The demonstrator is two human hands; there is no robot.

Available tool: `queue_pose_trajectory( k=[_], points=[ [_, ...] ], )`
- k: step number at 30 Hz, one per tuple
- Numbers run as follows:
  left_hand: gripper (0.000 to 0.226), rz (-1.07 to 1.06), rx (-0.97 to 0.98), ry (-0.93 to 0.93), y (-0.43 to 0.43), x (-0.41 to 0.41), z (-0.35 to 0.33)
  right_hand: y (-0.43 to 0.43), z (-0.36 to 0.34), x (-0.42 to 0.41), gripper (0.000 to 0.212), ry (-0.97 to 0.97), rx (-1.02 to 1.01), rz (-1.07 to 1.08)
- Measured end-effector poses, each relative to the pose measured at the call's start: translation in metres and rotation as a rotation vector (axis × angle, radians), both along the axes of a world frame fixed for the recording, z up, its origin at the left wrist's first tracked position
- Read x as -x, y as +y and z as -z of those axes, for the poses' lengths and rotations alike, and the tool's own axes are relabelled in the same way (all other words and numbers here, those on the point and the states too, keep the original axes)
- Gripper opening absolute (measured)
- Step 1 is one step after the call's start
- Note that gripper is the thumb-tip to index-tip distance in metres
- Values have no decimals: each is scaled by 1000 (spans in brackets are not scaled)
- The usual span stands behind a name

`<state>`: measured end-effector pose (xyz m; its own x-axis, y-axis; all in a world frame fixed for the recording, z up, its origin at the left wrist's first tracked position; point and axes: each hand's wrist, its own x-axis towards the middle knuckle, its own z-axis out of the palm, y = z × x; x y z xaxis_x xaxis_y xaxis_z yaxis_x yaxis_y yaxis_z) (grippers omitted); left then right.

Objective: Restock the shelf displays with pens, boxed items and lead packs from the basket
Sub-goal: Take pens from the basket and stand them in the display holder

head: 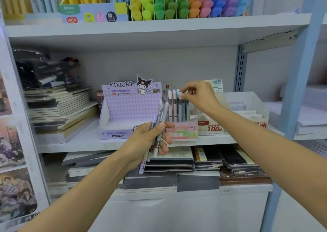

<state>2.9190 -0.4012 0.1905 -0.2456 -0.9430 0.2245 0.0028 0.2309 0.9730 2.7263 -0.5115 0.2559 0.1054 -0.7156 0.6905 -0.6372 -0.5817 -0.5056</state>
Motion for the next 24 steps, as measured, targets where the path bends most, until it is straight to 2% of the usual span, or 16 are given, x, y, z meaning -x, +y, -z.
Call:
queue_pose_trajectory(
  k=[2, 3, 5, 8, 12, 16, 18, 21, 24],
  points=[
    [32, 12, 2, -16, 4, 0, -1, 9, -4, 1, 16, -83, 19, -26],
    [32, 19, 3, -22, 5, 1, -1, 17, -6, 2, 19, -153, -5, -107],
    [32, 32, 5, -34, 9, 4, -3, 32, -7, 3, 21, -234, -174, -379],
    [33, 39, 24, -37, 14, 10, -5, 50, 0, 3, 17, -147, -377, -633],
    [34, -3, 20, -20, 19, 9, -9, 56, 1, 14, 11, -334, -404, -664],
    [41, -150, 29, 113, 19, -5, -16, 61, -5, 37, 12, -574, -382, -624],
    [44, -244, 56, 148, 20, -6, -19, 66, -1, 42, 19, -526, -424, -602],
    [30, -367, 111, 283, 22, -1, -23, 77, 10, 41, 18, -343, -525, -593],
    [38, -379, 176, 359, 26, 7, -27, 85, 23, 37, 12, -214, -612, -668]
  ],
)
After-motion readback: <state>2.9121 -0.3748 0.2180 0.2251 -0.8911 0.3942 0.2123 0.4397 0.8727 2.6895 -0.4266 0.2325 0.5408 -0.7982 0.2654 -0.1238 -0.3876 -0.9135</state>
